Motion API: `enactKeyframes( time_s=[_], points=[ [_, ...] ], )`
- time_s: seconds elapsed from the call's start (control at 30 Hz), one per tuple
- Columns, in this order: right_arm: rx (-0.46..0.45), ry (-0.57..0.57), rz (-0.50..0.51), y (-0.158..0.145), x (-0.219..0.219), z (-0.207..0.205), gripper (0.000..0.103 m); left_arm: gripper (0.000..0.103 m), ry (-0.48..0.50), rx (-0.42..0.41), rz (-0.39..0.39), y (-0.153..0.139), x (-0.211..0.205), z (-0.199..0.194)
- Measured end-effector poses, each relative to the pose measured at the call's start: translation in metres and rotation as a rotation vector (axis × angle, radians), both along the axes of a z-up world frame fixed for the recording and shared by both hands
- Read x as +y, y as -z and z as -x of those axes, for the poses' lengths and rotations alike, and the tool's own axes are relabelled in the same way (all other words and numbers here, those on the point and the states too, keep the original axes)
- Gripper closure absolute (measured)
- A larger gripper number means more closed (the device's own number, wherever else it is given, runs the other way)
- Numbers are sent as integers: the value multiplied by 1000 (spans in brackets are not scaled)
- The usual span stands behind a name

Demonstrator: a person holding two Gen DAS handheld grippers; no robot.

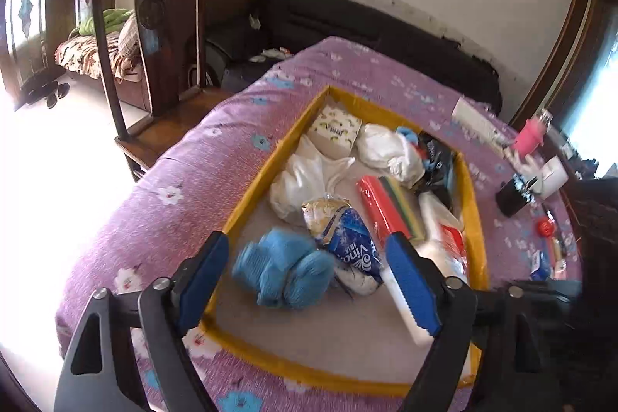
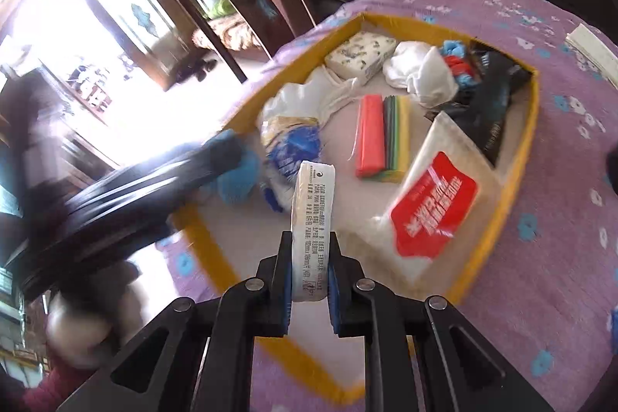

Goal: Organize soft objects
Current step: 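Carry the sock and white pack over the tray and open both tools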

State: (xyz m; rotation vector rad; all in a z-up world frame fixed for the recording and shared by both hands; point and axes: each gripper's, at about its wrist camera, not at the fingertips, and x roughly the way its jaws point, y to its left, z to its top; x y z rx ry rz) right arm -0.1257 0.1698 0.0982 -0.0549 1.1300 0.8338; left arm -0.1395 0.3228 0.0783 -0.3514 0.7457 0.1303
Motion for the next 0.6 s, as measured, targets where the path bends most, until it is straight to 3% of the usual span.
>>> enactKeyframes(
  time_s=[0.2,0.33,0.4,0.47,0.6],
  points=[
    [-17,44,79,19,31,-35,87,18,-32,-57,38,-12,8,36],
    [-23,57,70,19,38,-48,85,18,-49,-59,73,-12,10,47],
    [-34,82,42,9,30,-49,77,18,-59,-61,71,-12,7,50],
    [-47,99,0,-4,14,-44,56,18,-63,-57,62,-12,4,52],
    [-147,149,-35,-33,-25,-28,43,18,-69,-49,49,-11,-9,54]
  ],
)
